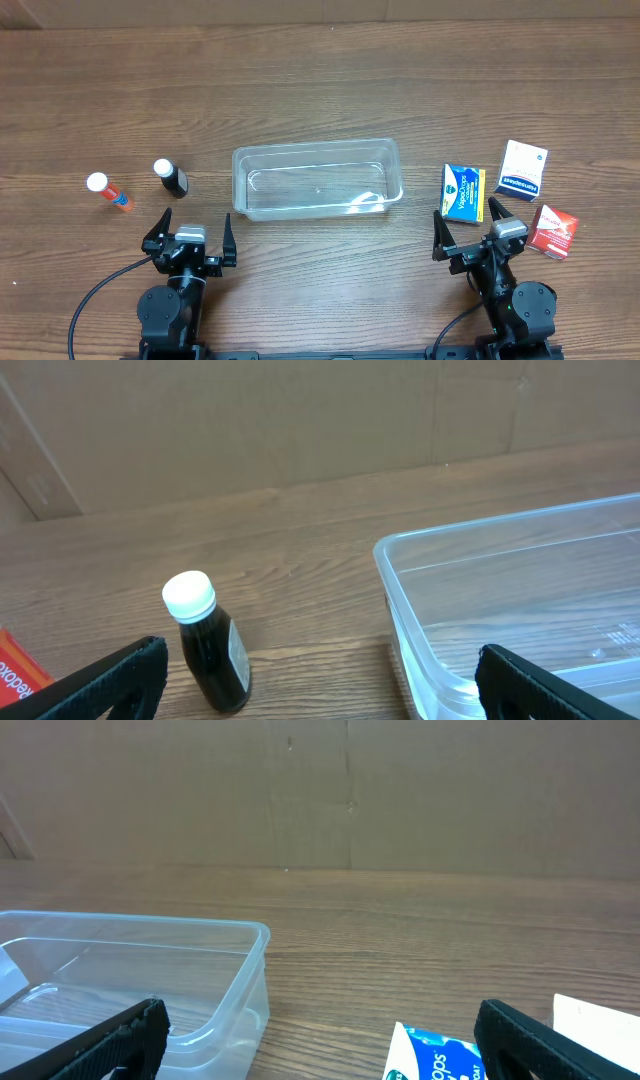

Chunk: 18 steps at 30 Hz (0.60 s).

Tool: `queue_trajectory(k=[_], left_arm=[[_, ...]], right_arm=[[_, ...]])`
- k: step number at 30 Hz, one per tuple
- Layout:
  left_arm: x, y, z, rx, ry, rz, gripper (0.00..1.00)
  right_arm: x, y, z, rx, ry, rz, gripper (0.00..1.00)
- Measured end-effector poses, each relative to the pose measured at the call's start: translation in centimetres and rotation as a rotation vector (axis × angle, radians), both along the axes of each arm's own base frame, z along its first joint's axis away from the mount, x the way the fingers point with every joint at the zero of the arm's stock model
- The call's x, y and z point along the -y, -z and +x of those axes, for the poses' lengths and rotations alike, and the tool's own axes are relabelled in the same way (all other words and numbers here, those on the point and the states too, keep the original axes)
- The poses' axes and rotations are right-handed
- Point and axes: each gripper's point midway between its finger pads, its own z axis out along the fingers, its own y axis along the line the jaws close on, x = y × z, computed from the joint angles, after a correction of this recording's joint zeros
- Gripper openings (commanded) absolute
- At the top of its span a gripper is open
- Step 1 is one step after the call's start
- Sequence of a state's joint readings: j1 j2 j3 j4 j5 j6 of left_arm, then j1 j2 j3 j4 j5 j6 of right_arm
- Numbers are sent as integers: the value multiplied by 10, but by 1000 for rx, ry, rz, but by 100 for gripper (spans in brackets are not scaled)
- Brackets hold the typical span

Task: Pack container
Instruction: 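Raise both arms from rest toward the objects on each side, then grasp the dark bottle with white cap with the left gripper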

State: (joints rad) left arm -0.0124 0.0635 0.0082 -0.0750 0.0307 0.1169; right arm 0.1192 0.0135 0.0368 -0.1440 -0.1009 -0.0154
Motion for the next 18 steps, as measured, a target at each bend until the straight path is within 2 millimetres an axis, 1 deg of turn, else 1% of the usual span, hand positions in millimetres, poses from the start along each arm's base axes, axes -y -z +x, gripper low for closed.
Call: queue_trajectory(k=[2, 6, 10, 14, 17, 18], left_arm=[[0, 0, 0, 0, 0, 0, 100], [0, 0, 0, 0, 0, 0, 100], [0, 0, 0, 0, -2, -16, 100], [-1, 0, -7, -76, -19, -86, 100], [-6, -33, -15, -80, -57, -124, 100], [-9, -54, -18, -79, -78, -142, 100]], right_arm=[[0, -4, 0, 15, 0, 1, 100], [0, 0, 0, 2, 0, -1, 100], [0, -5, 0, 13, 2, 29, 100], [4, -5, 1, -14, 32, 79, 100], [5, -17, 1, -81, 43, 103, 100], [5, -26, 3, -114, 45, 110, 100]])
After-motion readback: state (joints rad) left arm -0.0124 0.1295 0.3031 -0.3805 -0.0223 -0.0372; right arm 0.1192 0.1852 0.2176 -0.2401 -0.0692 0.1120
